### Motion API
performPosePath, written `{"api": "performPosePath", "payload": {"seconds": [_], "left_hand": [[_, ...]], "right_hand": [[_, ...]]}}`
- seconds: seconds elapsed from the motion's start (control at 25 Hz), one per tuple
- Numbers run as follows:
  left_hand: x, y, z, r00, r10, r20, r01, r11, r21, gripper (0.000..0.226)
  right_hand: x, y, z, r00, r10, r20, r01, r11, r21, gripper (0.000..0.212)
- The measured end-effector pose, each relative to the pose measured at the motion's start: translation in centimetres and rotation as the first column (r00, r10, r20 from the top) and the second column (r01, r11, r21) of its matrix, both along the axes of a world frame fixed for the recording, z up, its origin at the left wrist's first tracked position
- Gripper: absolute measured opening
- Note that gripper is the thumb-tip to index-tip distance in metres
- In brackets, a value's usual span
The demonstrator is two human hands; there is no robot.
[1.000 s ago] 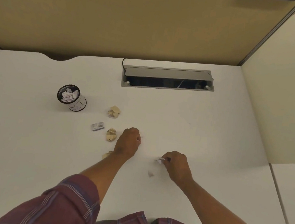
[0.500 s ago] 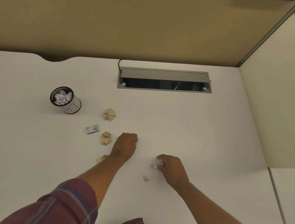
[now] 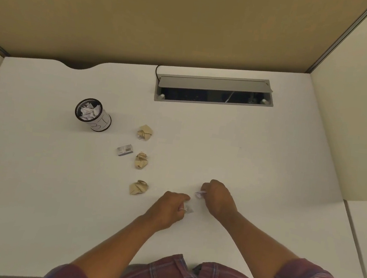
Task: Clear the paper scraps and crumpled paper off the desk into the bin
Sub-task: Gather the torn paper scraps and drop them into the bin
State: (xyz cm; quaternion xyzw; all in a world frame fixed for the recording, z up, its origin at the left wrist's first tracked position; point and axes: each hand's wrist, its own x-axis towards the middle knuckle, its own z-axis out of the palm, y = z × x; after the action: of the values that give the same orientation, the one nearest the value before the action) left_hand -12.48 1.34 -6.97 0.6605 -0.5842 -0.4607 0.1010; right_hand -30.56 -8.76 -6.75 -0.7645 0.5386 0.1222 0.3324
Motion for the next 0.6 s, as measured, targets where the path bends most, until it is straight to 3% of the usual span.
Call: {"api": "performPosePath", "payload": {"seconds": [0.2, 0.4, 0.6], "left_hand": [[-1.2, 1.2, 0.0, 0.998, -0.044, 0.049, 0.043, 0.999, 0.017, 0.047], [-2.2, 0.8, 0.0, 0.994, -0.033, 0.102, 0.03, 0.999, 0.032, 0.025], [-0.9, 2.4, 0.1, 0.984, 0.166, 0.064, -0.166, 0.986, 0.002, 0.02]], "right_hand": [[-0.8, 0.1, 0.0, 0.994, -0.103, 0.035, 0.103, 0.995, 0.009, 0.018], [-1.9, 1.0, 0.4, 0.987, -0.146, 0.066, 0.147, 0.989, -0.016, 0.017], [-2.0, 1.9, 0.9, 0.95, -0.251, 0.186, 0.252, 0.968, 0.019, 0.005]]}}
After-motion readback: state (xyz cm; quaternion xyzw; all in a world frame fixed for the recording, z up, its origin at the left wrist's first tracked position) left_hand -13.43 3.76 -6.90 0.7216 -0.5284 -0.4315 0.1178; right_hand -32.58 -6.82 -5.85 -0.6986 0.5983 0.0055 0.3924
